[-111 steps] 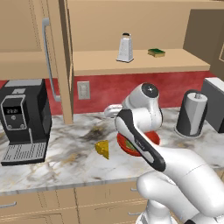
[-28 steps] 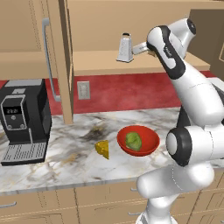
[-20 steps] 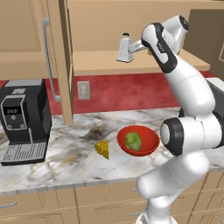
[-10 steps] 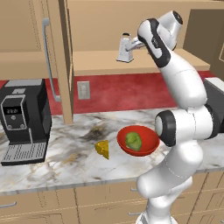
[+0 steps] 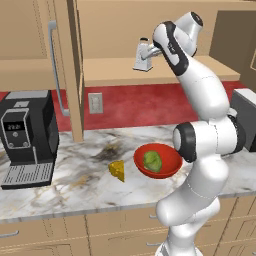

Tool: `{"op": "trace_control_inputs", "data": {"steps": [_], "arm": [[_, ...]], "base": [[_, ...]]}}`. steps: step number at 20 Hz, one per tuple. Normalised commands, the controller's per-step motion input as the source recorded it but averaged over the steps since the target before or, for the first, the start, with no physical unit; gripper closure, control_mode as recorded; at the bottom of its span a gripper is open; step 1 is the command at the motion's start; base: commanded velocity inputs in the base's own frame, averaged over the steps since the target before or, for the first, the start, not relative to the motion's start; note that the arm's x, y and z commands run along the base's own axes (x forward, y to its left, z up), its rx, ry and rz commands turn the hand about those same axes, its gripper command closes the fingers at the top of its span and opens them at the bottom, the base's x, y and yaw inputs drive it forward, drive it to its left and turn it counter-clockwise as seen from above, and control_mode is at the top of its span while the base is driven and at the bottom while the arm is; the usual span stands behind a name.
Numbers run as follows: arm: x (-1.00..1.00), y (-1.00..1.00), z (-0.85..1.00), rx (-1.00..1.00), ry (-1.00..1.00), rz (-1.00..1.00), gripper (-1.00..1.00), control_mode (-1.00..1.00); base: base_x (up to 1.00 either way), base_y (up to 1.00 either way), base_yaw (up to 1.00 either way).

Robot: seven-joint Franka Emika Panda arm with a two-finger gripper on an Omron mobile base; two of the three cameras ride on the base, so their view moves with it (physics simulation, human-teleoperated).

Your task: Pick the cheese from the fridge and the cheese grater from the cabinet and place them next to the salad bowl.

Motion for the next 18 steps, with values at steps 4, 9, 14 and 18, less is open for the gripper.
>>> {"op": "trace_control_inputs", "data": {"steps": [4, 9, 14, 18], "arm": [[0.17, 0.03, -0.1, -0.03, 0.0, 0.02, -1.0, -1.0], [0.14, 0.08, -0.07, -0.01, 0.01, 0.02, -1.0, -1.0], [0.1, 0.13, -0.08, 0.0, 0.01, 0.05, -1.0, -1.0], [0.1, 0.1, -0.05, 0.0, 0.0, 0.08, -1.0, -1.0]], "base": [[0.0, 0.0, 0.0], [0.0, 0.0, 0.0], [0.0, 0.0, 0.0], [0.0, 0.0, 0.0]]}}
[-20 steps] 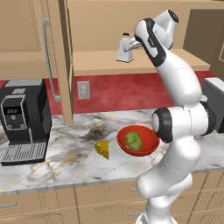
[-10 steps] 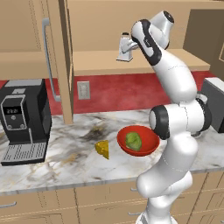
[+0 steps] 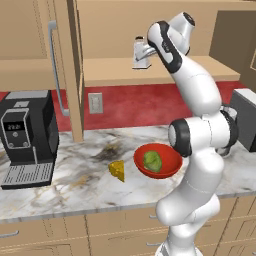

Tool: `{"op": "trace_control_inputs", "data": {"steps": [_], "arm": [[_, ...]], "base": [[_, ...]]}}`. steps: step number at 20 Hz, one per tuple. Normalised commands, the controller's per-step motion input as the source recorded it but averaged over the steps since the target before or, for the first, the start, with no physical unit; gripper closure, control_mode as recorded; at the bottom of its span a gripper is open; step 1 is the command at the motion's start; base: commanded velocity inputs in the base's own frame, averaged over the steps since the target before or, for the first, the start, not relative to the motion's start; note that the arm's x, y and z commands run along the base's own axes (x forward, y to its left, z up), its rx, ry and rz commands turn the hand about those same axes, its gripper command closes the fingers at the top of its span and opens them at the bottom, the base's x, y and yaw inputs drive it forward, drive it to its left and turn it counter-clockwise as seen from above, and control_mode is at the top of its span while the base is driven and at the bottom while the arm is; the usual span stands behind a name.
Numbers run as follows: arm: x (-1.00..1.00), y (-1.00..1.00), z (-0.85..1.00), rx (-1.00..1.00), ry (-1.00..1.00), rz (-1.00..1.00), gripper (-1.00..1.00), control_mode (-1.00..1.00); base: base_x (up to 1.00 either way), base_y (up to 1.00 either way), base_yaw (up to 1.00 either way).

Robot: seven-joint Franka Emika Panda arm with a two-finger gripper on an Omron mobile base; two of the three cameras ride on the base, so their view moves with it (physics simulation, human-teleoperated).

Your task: Pick the cheese from the fridge and the cheese grater from the cabinet and place them next to the salad bowl.

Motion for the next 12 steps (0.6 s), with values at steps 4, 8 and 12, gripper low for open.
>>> {"op": "trace_control_inputs", "data": {"steps": [4, 8, 12], "arm": [[0.01, 0.13, -0.06, 0.0, 0.0, 0.11, 1.0, -1.0], [-0.08, 0.07, -0.07, 0.0, 0.0, 0.1, 1.0, -1.0], [-0.29, 0.0, -0.03, 0.0, 0.0, 0.02, 1.0, -1.0]], "base": [[0.0, 0.0, 0.0], [0.0, 0.0, 0.0], [0.0, 0.0, 0.0]]}}
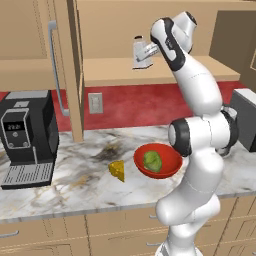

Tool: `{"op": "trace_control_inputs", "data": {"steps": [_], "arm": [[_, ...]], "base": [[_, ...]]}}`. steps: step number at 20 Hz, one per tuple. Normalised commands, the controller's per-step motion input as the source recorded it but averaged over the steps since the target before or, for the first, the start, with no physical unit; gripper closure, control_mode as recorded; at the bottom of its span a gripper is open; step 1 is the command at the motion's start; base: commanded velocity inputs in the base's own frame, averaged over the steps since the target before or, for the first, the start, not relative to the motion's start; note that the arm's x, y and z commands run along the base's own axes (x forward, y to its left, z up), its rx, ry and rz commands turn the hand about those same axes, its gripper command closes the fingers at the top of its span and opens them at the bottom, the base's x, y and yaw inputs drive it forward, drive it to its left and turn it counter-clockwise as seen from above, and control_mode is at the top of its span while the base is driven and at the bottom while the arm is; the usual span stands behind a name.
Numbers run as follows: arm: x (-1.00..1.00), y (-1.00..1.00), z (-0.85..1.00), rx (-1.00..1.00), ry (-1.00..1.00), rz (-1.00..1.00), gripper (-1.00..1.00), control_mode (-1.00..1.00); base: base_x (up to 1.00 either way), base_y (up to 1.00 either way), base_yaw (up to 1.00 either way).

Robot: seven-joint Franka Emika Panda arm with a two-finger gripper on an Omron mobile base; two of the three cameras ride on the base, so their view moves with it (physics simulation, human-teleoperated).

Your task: Pick the cheese from the fridge and the cheese grater from the cabinet and place them next to the salad bowl.

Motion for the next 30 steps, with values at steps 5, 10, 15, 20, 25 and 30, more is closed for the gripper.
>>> {"op": "trace_control_inputs", "data": {"steps": [5, 10, 15, 20, 25, 30], "arm": [[-0.57, 0.01, -0.03, 0.0, -0.04, 0.01, 1.0, -1.0], [-0.78, 0.1, -0.08, 0.01, -0.17, -0.02, 1.0, -1.0], [-0.81, 0.02, -0.02, 0.04, -0.15, -0.03, 1.0, -1.0], [-0.8, 0.01, 0.0, 0.04, -0.09, -0.04, 1.0, -1.0], [-0.83, 0.01, -0.01, 0.04, -0.13, -0.04, 1.0, -1.0], [-0.83, 0.05, -0.09, 0.02, -0.21, -0.06, 1.0, -1.0]], "base": [[0.0, 0.0, 0.0], [0.0, 0.0, 0.0], [0.0, 0.0, 0.0], [0.0, 0.0, 0.0], [0.0, 0.0, 0.0], [0.0, 0.0, 0.0]]}}
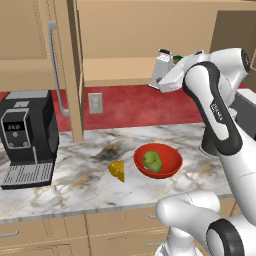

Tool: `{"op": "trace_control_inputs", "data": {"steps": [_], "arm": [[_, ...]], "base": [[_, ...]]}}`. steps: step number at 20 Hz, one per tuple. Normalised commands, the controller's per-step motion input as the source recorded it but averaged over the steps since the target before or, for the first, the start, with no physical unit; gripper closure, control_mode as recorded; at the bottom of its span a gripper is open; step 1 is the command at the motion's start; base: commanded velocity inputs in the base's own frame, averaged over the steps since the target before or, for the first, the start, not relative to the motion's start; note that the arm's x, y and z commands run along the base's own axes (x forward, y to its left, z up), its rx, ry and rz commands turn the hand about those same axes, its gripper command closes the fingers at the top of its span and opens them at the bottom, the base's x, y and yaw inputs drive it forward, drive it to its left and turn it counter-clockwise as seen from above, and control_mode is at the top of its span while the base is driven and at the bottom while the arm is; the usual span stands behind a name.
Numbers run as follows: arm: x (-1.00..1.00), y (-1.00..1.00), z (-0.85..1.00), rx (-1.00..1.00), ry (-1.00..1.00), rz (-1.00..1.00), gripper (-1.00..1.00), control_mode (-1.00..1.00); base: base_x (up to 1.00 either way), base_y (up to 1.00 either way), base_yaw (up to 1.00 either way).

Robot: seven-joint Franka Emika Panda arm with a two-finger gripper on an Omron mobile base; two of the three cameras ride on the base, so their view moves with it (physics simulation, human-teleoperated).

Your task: Pick the cheese from the fridge and the cheese grater from the cabinet and place them next to the salad bowl.

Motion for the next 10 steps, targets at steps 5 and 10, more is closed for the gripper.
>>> {"op": "trace_control_inputs", "data": {"steps": [5, 10], "arm": [[-0.67, 0.18, -0.15, 0.0, -0.13, -0.09, 1.0, -1.0], [-0.5, 0.15, -0.25, 0.0, -0.02, -0.13, 1.0, -1.0]], "base": [[0.0, 0.0, 0.0], [0.0, 0.0, 0.0]]}}
